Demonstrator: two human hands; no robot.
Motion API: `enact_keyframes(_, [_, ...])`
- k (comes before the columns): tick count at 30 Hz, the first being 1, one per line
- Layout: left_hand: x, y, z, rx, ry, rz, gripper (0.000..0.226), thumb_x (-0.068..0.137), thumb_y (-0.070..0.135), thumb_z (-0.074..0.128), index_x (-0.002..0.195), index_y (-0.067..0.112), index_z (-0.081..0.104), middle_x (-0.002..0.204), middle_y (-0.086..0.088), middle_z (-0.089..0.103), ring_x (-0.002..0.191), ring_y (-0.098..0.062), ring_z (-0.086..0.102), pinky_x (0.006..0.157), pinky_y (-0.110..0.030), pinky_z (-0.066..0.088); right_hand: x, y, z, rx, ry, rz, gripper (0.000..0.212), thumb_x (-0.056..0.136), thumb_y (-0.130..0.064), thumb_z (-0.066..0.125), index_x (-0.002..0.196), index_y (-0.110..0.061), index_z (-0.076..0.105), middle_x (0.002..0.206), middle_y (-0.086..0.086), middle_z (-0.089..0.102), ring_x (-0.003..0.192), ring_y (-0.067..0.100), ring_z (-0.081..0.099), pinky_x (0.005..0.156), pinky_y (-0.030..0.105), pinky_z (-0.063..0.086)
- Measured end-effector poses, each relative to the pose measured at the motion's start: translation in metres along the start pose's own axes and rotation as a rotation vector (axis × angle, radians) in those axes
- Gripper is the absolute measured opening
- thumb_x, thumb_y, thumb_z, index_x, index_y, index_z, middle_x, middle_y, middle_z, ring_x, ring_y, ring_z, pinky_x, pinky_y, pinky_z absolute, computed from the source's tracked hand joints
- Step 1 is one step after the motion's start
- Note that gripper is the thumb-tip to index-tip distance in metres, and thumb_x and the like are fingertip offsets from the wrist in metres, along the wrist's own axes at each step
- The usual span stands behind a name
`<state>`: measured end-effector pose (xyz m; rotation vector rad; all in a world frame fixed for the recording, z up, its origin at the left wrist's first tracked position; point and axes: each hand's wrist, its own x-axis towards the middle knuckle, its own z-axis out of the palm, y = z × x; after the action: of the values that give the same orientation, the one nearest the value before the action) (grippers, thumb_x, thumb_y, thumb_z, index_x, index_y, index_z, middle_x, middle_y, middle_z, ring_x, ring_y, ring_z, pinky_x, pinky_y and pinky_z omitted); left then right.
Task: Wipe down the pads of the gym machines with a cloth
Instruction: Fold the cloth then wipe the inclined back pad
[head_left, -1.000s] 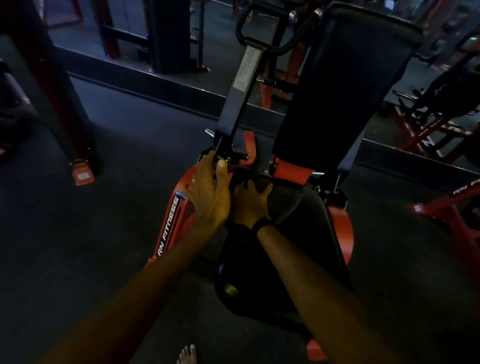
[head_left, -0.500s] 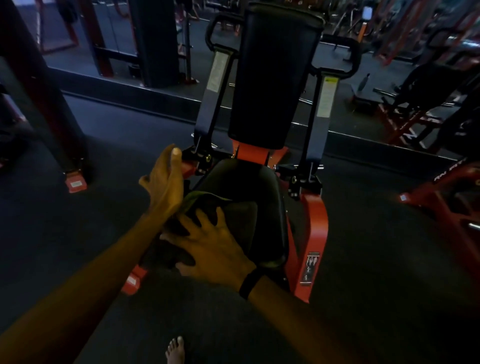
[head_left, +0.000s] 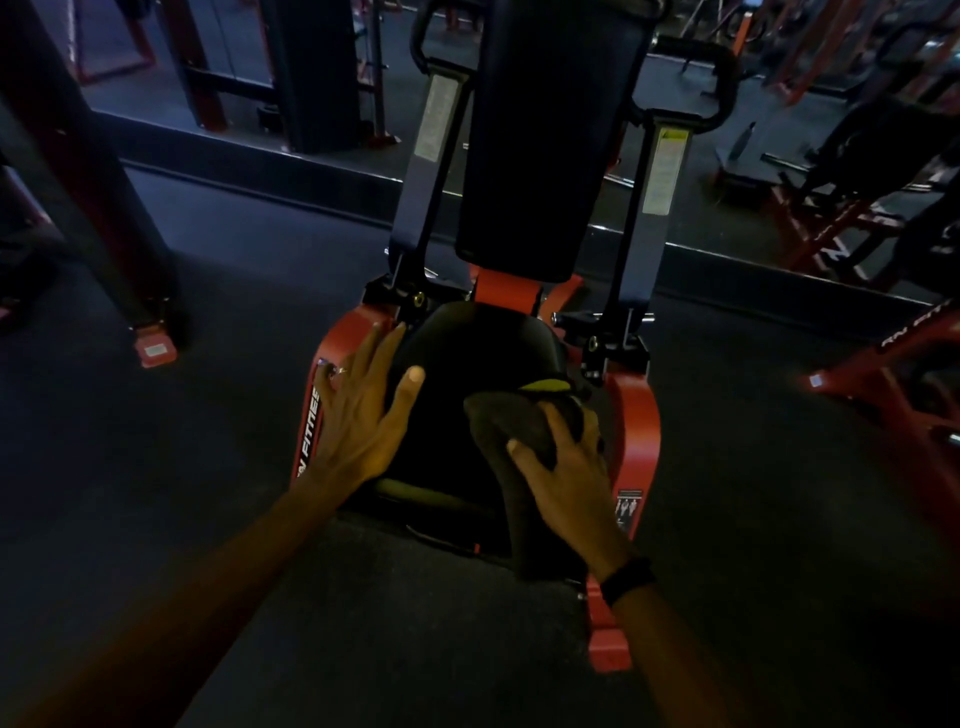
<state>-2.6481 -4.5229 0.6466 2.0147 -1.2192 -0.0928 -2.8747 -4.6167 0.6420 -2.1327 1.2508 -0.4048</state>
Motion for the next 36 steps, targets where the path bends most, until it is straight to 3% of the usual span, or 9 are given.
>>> enact_keyframes(3, [0.0,-0.001,0.0,-0.018,0.057,0.002,0.078,0.095,0.075,0.01,0.157,0.031,0.027,0.165,0.002,0.023,0.15,-0.021,0.025,0.118,-0.063,0.007,0.047,-0.02,0.002,-0.108,-0.016,0.167,0.071,0.097,-0.062,0.044,0.158,-0.036,0.016,0.165,0.017,-0.001,0.143,0.052,0.022,0.112,0.063,0.03])
enact_keyframes(6, [-0.003,0.003,-0.001,-0.029,0.102,0.029,0.071,0.098,0.07,0.014,0.156,0.032,0.027,0.165,0.002,0.024,0.15,-0.02,0.025,0.118,-0.062,0.009,0.113,-0.019,0.006,-0.174,0.039,0.221,0.068,0.099,-0.06,0.042,0.157,-0.029,0.025,0.158,0.028,0.019,0.136,0.055,0.033,0.112,0.06,0.032])
enact_keyframes(13, [-0.001,0.0,-0.002,-0.056,0.164,0.03,0.07,0.098,0.07,0.011,0.153,0.032,0.031,0.163,0.007,0.024,0.151,-0.011,0.019,0.119,-0.061,0.006,0.205,-0.033,0.014,-0.278,0.049,0.161,0.055,0.103,-0.054,0.036,0.15,-0.027,0.039,0.156,0.022,0.03,0.139,0.051,0.031,0.109,0.065,0.033])
enact_keyframes(19, [-0.004,-0.002,-0.003,-0.054,0.191,-0.002,0.082,0.097,0.071,0.007,0.15,0.021,0.042,0.16,-0.001,0.036,0.148,-0.014,0.027,0.121,-0.047,0.002,0.057,-0.041,0.023,-0.417,0.009,-0.154,0.049,0.104,-0.051,0.034,0.152,-0.039,0.033,0.164,0.001,0.017,0.148,0.039,0.015,0.11,0.074,0.019])
enact_keyframes(22, [-0.008,-0.002,-0.001,-0.052,0.17,0.002,0.082,0.097,0.071,0.006,0.151,0.019,0.041,0.16,0.0,0.035,0.148,-0.016,0.029,0.122,-0.048,0.0,0.009,-0.044,0.028,-0.464,0.024,-0.178,0.056,0.098,-0.06,0.024,0.149,-0.042,0.032,0.163,-0.001,0.018,0.149,0.039,0.015,0.109,0.077,0.015])
enact_keyframes(26, [-0.008,0.001,-0.002,-0.096,0.189,-0.011,0.082,0.097,0.071,0.009,0.153,0.018,0.039,0.162,0.0,0.032,0.148,-0.017,0.029,0.122,-0.046,-0.004,0.071,-0.05,0.031,-0.509,-0.01,-0.107,0.046,0.102,-0.057,0.03,0.147,-0.046,0.035,0.163,0.002,0.014,0.148,0.044,0.01,0.106,0.082,0.011])
enact_keyframes(31, [-0.006,0.0,-0.005,-0.093,0.193,-0.031,0.078,0.097,0.068,0.012,0.154,0.02,0.035,0.164,0.003,0.028,0.15,-0.017,0.027,0.122,-0.042,-0.008,0.208,-0.081,0.058,-0.445,-0.004,0.07,0.045,0.103,-0.052,0.034,0.142,-0.034,0.05,0.16,0.015,0.024,0.146,0.05,0.013,0.104,0.084,0.003])
enact_keyframes(36, [-0.008,0.0,-0.006,-0.128,0.192,-0.062,0.077,0.097,0.069,0.014,0.155,0.021,0.032,0.164,0.001,0.028,0.15,-0.019,0.026,0.123,-0.046,-0.007,0.188,-0.098,0.07,-0.492,-0.013,-0.05,0.043,0.104,-0.047,0.037,0.14,-0.028,0.052,0.158,0.013,0.028,0.146,0.042,0.018,0.111,0.076,0.008])
